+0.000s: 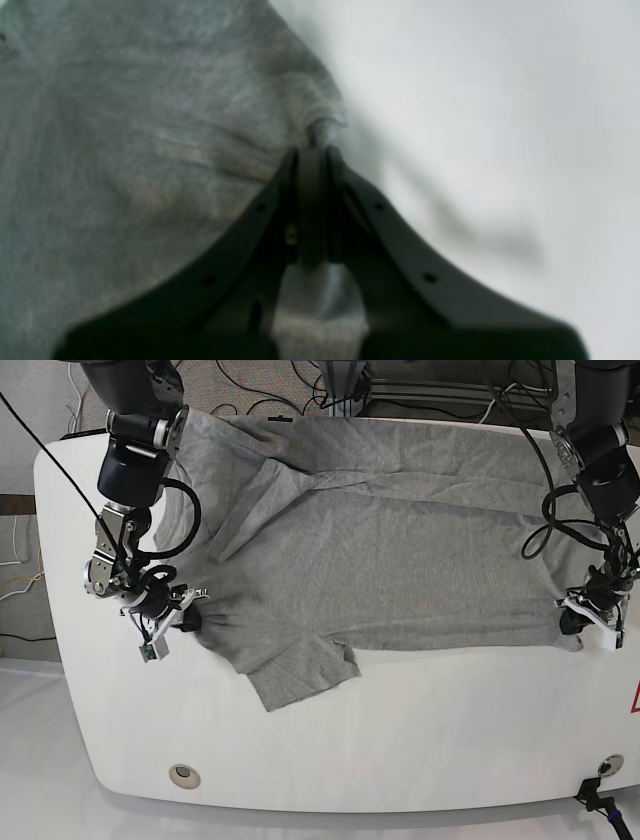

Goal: Fold the T-shirt properly
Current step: 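Lift the gripped edge with both grippers and fold it over the shirt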

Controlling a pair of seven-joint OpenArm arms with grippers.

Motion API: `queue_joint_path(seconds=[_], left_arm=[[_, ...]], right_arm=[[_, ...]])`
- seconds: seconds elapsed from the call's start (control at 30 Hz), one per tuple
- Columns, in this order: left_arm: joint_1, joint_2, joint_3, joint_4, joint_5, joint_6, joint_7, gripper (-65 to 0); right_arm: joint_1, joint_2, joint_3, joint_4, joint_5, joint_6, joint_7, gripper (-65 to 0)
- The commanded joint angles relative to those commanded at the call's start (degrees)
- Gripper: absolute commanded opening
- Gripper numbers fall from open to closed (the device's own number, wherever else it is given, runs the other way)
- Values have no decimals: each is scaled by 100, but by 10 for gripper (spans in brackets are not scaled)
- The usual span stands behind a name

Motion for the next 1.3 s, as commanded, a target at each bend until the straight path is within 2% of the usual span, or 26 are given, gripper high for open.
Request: queue_joint_path(seconds=[0.2,0.5,0.73,0.8,0.9,1.0,1.13,1.3], left_arm=[[141,-18,0,484,0,0,158,-650],[774,0,9,1284,0,0,158,-650],[1512,9,9,2145,-35,0,167,-650],[1846,0,9,2382,-316,0,167,-650],[2198,-44,-9,2857,-765,0,615,-650],[2567,-44,-97,3437,-985,0,976,-650],[3068,-35,-220,4000,-1064,0,1002,-650],[3490,-35,-237,4149,-1064,0,1002,-650]], right_arm=[[18,0,9,457,0,0,-431,-650],[-44,-9,18,1705,0,0,-1565,-650],[-782,-18,18,3112,0,0,-2180,-650],[-1037,-26,18,3525,0,0,-2330,-650],[-1468,-26,18,4105,0,0,-2418,-650],[-1899,-26,18,4615,0,0,-2426,-650],[-2418,-26,18,5090,0,0,-2426,-650],[-2875,-9,18,5248,-9,0,-2426,-650]])
